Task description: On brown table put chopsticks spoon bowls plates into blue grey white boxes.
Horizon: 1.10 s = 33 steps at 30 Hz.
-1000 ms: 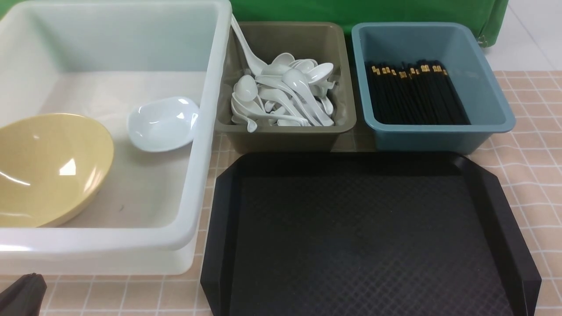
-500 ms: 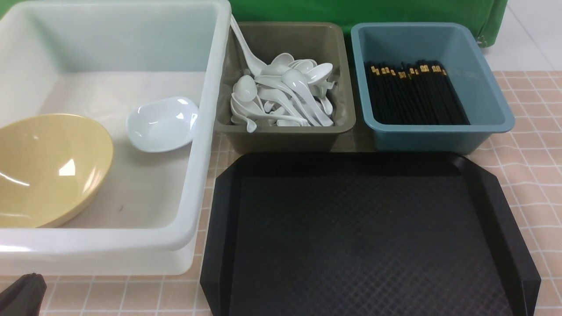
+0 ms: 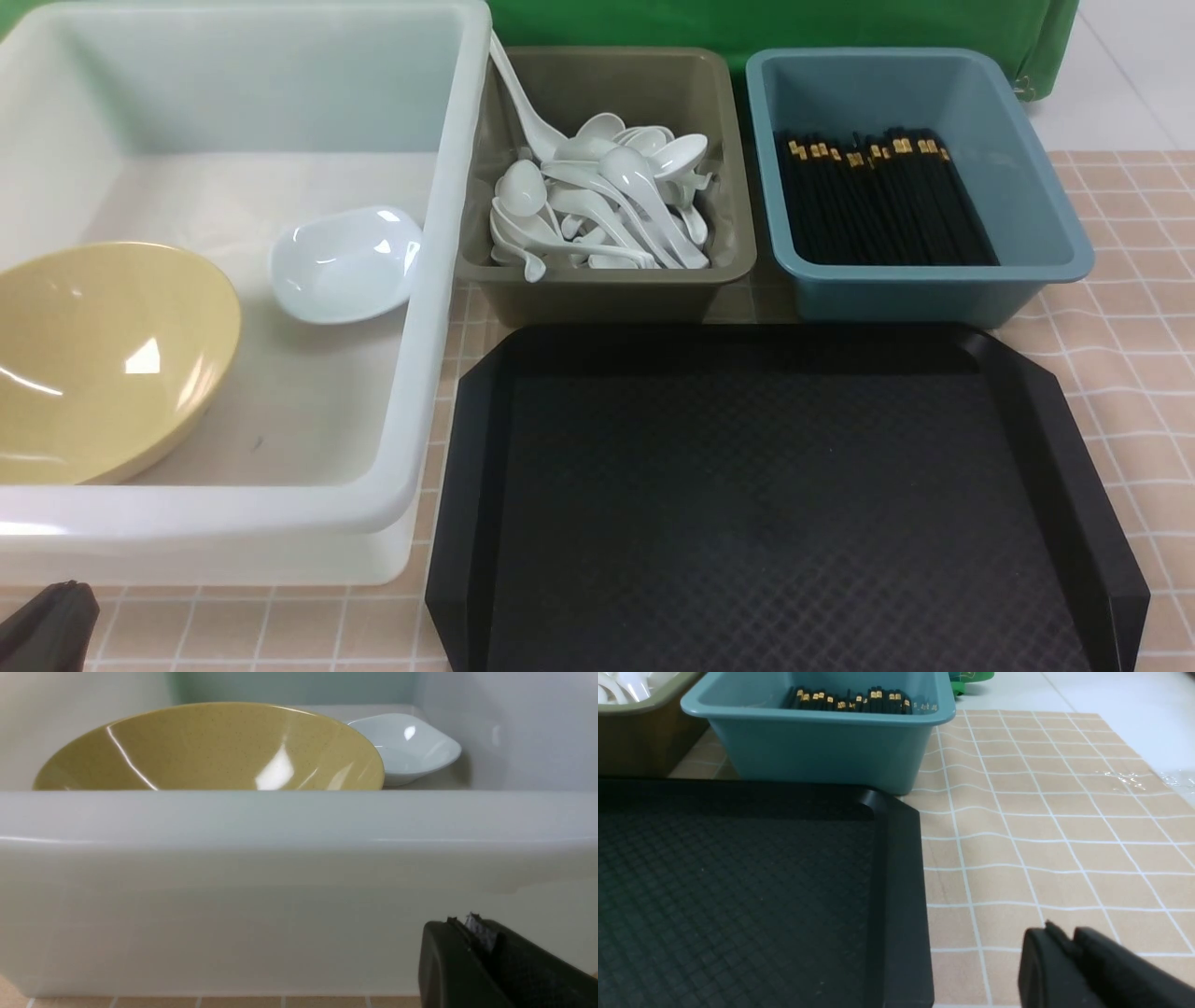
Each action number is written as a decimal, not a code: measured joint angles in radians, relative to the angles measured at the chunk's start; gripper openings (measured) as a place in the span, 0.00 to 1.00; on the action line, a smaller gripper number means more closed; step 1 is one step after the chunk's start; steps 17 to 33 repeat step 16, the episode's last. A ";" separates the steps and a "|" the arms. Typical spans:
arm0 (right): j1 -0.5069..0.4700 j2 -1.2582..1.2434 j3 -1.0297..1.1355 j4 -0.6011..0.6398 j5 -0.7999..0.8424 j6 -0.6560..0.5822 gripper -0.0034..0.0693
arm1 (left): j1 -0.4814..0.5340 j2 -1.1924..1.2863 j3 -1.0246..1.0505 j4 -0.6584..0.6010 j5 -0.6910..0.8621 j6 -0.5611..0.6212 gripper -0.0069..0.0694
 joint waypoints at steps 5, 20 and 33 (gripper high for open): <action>0.000 0.000 0.000 0.000 0.000 0.000 0.21 | 0.000 0.000 0.000 0.000 0.000 0.000 0.10; 0.000 0.000 0.000 0.000 0.000 0.000 0.22 | 0.000 0.000 0.000 0.000 0.001 0.000 0.10; 0.000 0.000 0.000 0.000 0.000 0.000 0.22 | 0.000 0.000 0.000 0.000 0.001 0.000 0.10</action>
